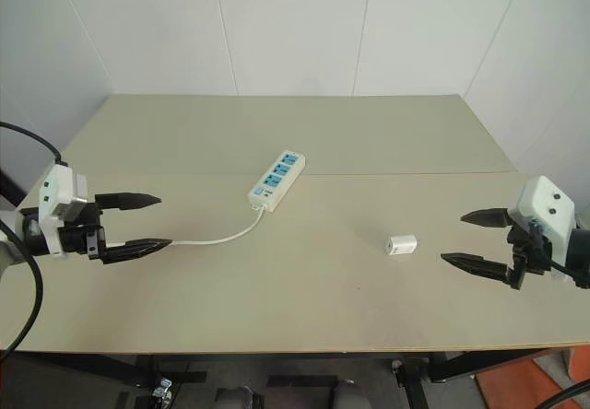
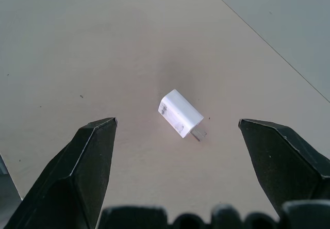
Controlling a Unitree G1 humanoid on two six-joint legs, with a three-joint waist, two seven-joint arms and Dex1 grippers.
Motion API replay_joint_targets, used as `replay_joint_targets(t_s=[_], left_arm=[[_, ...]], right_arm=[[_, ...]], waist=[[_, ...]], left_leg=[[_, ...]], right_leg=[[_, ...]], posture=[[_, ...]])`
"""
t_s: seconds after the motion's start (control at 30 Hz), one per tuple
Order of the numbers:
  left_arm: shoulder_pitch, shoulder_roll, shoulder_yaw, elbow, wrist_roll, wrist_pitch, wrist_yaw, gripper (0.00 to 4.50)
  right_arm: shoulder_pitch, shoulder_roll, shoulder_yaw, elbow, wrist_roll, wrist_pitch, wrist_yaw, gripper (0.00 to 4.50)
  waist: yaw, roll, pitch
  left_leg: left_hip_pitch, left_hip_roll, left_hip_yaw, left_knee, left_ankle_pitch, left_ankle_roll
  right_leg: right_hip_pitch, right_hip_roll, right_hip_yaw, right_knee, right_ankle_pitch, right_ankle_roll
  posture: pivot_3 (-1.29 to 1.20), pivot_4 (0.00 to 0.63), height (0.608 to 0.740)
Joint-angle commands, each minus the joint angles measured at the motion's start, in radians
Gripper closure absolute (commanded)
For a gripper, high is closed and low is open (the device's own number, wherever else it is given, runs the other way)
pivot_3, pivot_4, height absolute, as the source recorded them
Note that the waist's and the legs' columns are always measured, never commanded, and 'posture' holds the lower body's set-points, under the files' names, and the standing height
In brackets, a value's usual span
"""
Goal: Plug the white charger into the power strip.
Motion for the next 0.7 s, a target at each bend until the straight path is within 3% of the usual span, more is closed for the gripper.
replay_joint_targets(t_s=[0.03, 0.43, 0.7], left_arm=[[-0.021, 0.001, 0.007, -0.006, -0.012, -0.007, 0.005, 0.00], [-0.066, -0.061, -0.035, 0.013, 0.019, -0.017, 0.082, 0.00], [-0.264, -0.300, -0.224, 0.067, 0.209, 0.100, 0.468, 0.00]], right_arm=[[-0.001, 0.000, -0.045, -0.030, 0.028, -0.001, -0.008, 0.07], [-0.004, 0.001, -0.040, -0.038, 0.042, 0.002, -0.022, 0.07], [-0.033, 0.000, -0.016, -0.036, 0.048, -0.005, -0.036, 0.07]], waist=[[0.000, 0.000, 0.000], [0.000, 0.000, 0.000], [0.013, -0.001, 0.000]], left_leg=[[0.000, 0.000, 0.000, 0.000, 0.000, 0.000], [0.000, 0.000, 0.000, 0.000, 0.000, 0.000], [0.000, -0.001, -0.001, 0.002, 0.000, 0.000]], right_leg=[[0.000, 0.000, 0.000, 0.000, 0.000, 0.000], [0.000, 0.000, 0.000, 0.000, 0.000, 0.000], [0.003, 0.000, 0.000, -0.001, 0.001, 0.001]], posture=[[0.00, 0.150, 0.740], [0.00, 0.150, 0.740], [0.00, 0.150, 0.740]])
